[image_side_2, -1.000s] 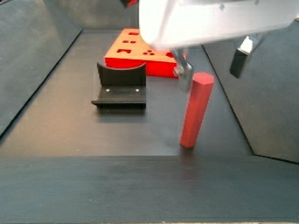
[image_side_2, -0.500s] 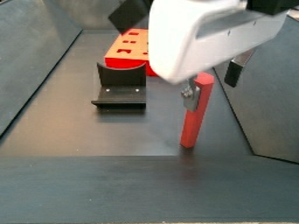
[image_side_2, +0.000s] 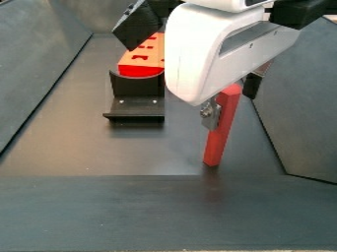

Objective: Pick up the hexagon object. Move up. Move to above the board. Insert the hexagon object.
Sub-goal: Pick up the hexagon object.

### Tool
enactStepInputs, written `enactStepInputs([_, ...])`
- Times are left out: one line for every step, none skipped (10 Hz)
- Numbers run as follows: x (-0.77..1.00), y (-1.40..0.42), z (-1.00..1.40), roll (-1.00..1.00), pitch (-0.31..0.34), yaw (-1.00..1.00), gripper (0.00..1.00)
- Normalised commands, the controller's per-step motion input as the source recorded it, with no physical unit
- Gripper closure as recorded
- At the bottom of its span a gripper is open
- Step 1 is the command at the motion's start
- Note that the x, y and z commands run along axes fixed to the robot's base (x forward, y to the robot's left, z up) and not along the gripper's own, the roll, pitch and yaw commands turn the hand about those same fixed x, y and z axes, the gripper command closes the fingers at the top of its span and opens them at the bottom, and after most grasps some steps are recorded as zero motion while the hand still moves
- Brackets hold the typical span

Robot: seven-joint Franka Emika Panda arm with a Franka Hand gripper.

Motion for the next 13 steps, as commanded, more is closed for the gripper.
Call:
enactStepInputs([0.08, 0.0, 0.0, 0.29, 0.164, 0.15, 0.0])
enactStepInputs([0.0, 0.0, 0.0, 0.29, 0.127, 0.13, 0.0])
enactStepInputs([0.15, 0.0, 0.0, 0.38, 0.203, 0.14, 0.0])
enactStepInputs([0.13, 0.0, 0.0, 0.23, 0.17, 0.07, 0.0])
enactStepInputs([0.05, 0.0, 0.0, 0.02, 0.053, 0.04, 0.0])
enactStepInputs([-0.01, -0.01, 0.0, 0.0, 0.0, 0.0, 0.0])
enactStepInputs([0.0, 0.0, 0.0, 0.01, 0.0, 0.0, 0.0])
enactStepInputs([0.0, 0.0, 0.0, 0.0, 0.0, 0.0, 0.0])
enactStepInputs([0.0, 0.0, 0.0, 0.0, 0.0, 0.0, 1.0])
enactStepInputs([0.0, 0.0, 0.0, 0.0, 0.0, 0.0, 1.0])
enactStepInputs([0.0, 0.0, 0.0, 0.0, 0.0, 0.0, 1.0])
enactStepInputs([0.0, 0.0, 0.0, 0.0, 0.0, 0.0, 1.0])
enactStepInputs([0.0, 0.0, 0.0, 0.0, 0.0, 0.0, 1.0])
